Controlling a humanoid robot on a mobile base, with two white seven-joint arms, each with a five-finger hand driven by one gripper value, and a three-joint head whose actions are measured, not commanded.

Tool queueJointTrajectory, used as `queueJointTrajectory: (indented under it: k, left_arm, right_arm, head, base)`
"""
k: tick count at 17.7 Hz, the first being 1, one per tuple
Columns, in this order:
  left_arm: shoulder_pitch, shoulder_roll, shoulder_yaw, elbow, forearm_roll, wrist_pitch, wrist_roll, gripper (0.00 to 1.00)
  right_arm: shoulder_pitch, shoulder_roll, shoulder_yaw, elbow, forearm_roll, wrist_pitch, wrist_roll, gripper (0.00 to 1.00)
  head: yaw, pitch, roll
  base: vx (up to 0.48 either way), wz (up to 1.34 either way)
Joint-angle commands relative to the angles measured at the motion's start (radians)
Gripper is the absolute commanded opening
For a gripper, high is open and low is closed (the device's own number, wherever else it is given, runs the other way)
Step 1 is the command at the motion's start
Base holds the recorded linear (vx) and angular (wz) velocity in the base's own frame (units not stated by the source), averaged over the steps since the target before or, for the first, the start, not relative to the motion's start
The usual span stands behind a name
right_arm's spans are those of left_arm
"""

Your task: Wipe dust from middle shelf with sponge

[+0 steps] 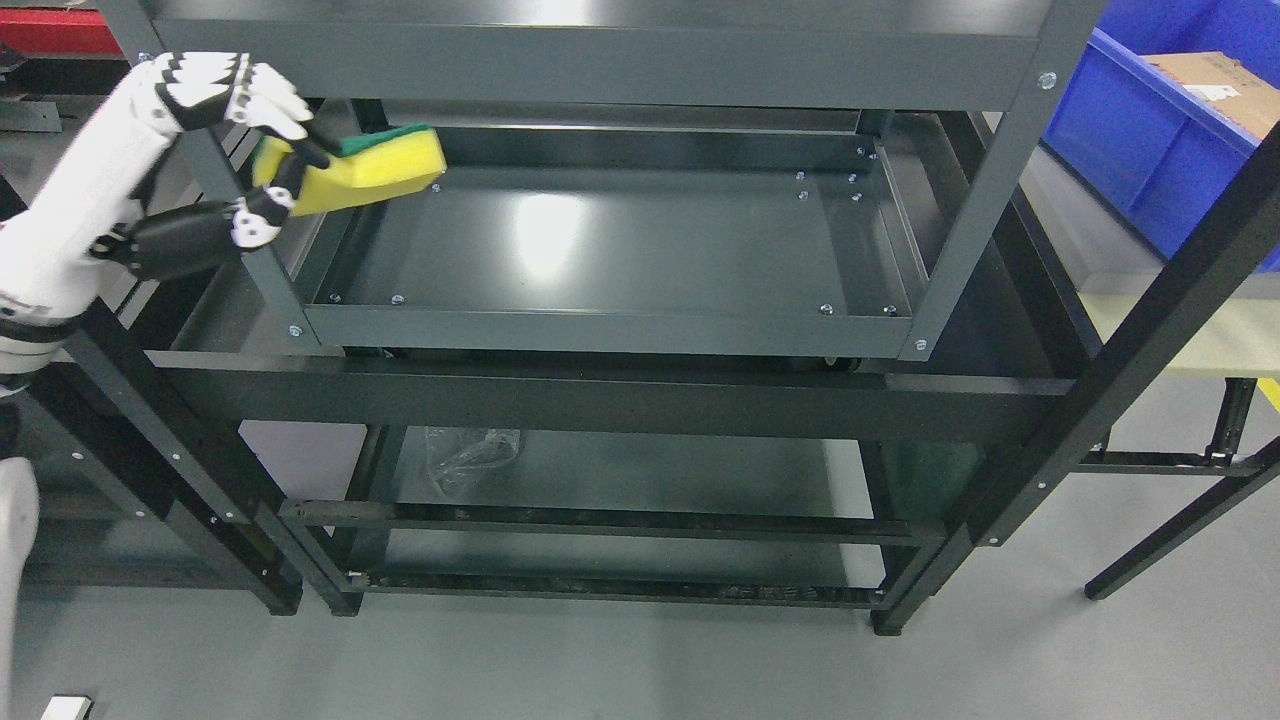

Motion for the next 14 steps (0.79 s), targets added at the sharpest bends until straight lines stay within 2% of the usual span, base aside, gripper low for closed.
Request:
queueJointTrajectory:
  k: [1, 4, 7, 9, 12, 14]
  left_arm:
    - [0.139, 0.293, 0.380, 0.209, 0.040, 0.000, 0.002, 0.04]
    - [0.159, 0.304, 0.406, 0.259, 0.057, 0.000, 0.003, 0.05]
    - [0.161, 0.292, 0.386, 0.241, 0.057, 0.000, 0.003, 0.05]
    - [0.162, 0.275, 0.301, 0.214, 0.057, 0.000, 0.011, 0.04]
    - [0.132, 0.208, 0.149, 0.173, 0.057, 0.000, 0.066, 0.04]
    - [0.038, 0.134, 0.010, 0.164, 0.055, 0.000, 0.068, 0.04]
  right_arm:
    - [0.000, -0.017, 0.000, -0.017, 0.000, 0.001, 0.001, 1.00]
    - [0.000, -0.017, 0.000, -0.017, 0.000, 0.001, 0.001, 1.00]
    - [0.000, -0.017, 0.001, -0.017, 0.000, 0.001, 0.001, 1.00]
    - [0.000, -0.017, 0.000, -0.017, 0.000, 0.001, 0.001, 1.00]
    - [0.000, -0.017, 0.000, -0.017, 0.000, 0.001, 0.001, 1.00]
    - [0.000, -0.017, 0.000, -0.017, 0.000, 0.001, 0.001, 1.00]
  head:
    - [0.0000, 0.000, 0.000]
    - [0.0000, 0.000, 0.000]
    - [0.0000, 0.000, 0.000]
    - [0.0000, 0.000, 0.000]
    - [0.0000, 0.000, 0.000]
    - [0.0000, 0.000, 0.000]
  base:
    - [0.022, 0.00]
    - [0.038, -0.02]
    - [0.040, 0.00]
    - [0.051, 0.10]
    - [0.040, 0.11]
    - [0.031, 0.11]
